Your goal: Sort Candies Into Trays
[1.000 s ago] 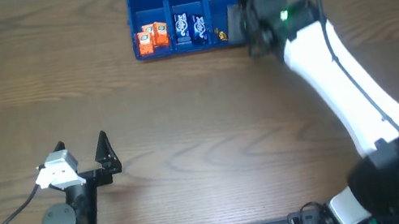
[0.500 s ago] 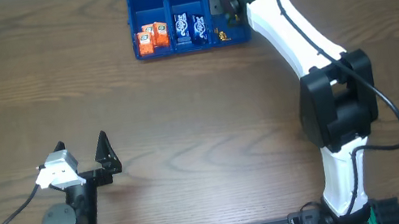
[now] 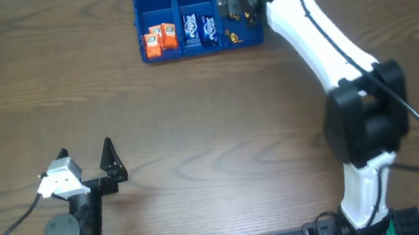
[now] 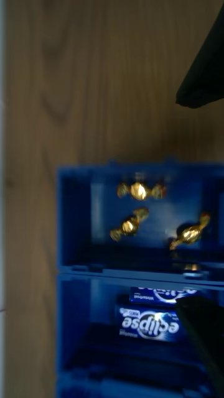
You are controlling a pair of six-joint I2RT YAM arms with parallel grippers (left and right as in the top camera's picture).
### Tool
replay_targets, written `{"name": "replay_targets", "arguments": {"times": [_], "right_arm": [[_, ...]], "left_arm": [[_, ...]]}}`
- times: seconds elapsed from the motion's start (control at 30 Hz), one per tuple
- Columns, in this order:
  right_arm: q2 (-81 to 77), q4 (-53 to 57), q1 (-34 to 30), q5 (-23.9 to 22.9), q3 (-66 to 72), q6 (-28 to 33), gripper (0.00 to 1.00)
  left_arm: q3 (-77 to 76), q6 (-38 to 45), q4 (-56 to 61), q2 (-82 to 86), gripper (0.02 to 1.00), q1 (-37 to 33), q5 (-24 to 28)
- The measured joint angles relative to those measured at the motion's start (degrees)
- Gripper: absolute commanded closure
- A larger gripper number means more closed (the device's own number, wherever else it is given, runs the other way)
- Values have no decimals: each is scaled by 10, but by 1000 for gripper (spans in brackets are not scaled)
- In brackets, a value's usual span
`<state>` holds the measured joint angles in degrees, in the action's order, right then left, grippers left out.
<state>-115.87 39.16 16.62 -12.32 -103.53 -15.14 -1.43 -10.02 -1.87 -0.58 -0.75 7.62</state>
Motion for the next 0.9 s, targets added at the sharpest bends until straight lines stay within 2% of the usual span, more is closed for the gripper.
{"name": "replay_targets", "arguments": {"times": [0.27,0.43,0.67,0.9], "right_arm": [[303,-67,-32,-19,158,41,3],[522,-152,-57,-27,376,57,3],[760,-178,-73,-23,656,68,3],[930,-320,-108,51,864,71,3]], "left_arm": [[0,0,0,0,23,0,0],[0,0,0,0,20,0,0],[0,0,0,0,20,0,0],[0,0,0,-1,20,0,0]]}}
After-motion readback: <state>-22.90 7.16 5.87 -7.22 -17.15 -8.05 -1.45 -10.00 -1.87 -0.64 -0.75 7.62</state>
